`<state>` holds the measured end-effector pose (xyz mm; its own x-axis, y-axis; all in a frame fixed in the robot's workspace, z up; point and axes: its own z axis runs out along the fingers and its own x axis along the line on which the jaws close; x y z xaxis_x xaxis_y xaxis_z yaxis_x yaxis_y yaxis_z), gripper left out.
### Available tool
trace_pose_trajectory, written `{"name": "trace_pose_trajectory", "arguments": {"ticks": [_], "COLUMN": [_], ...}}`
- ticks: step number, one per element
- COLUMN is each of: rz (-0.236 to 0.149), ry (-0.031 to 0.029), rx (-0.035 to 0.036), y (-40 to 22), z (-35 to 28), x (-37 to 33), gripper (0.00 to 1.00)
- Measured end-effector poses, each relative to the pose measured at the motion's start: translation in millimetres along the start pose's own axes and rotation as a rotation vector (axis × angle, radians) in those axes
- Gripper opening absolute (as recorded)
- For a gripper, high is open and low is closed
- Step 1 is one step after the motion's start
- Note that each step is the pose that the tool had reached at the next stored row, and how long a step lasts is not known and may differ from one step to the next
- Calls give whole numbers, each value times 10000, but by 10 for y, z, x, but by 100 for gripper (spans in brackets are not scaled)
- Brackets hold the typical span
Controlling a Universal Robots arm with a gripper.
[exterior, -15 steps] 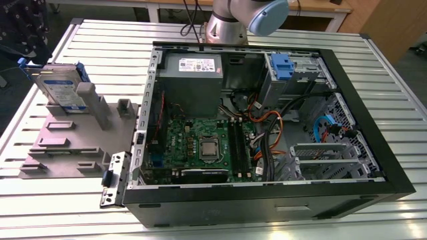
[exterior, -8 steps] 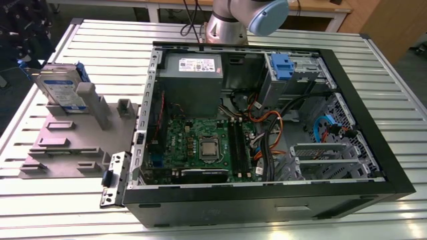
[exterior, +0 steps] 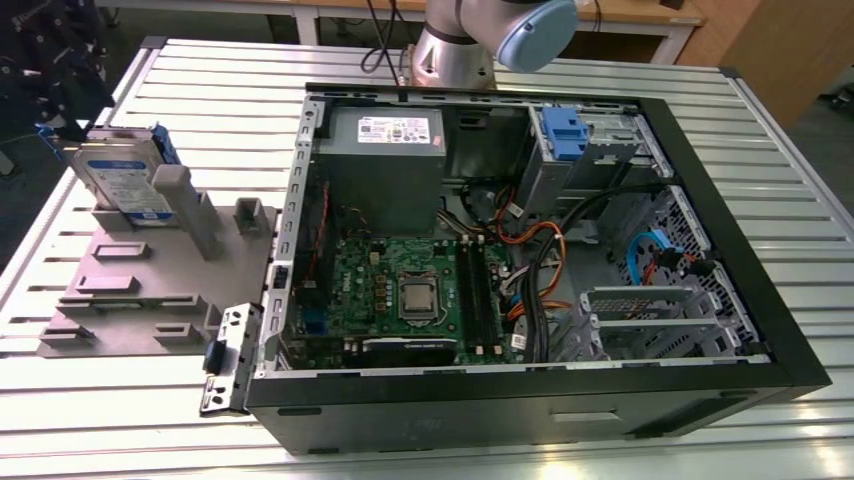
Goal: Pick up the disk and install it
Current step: 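Pick up the disk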
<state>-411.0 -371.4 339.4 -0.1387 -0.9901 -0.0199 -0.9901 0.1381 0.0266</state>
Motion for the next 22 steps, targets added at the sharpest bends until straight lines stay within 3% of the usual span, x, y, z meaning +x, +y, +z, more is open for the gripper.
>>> {"name": "trace_pose_trajectory", "arguments": {"ticks": [6,15,20,22], "rz": [-48,-386,-1130,-1248], "ry": [-15,-10,4,0], "rx": [116,124,117,114], "y": [8,6,4,5], "z": [102,265,320,328], "x": [2,-6,-8,-13], "gripper": [59,59,59,59]}}
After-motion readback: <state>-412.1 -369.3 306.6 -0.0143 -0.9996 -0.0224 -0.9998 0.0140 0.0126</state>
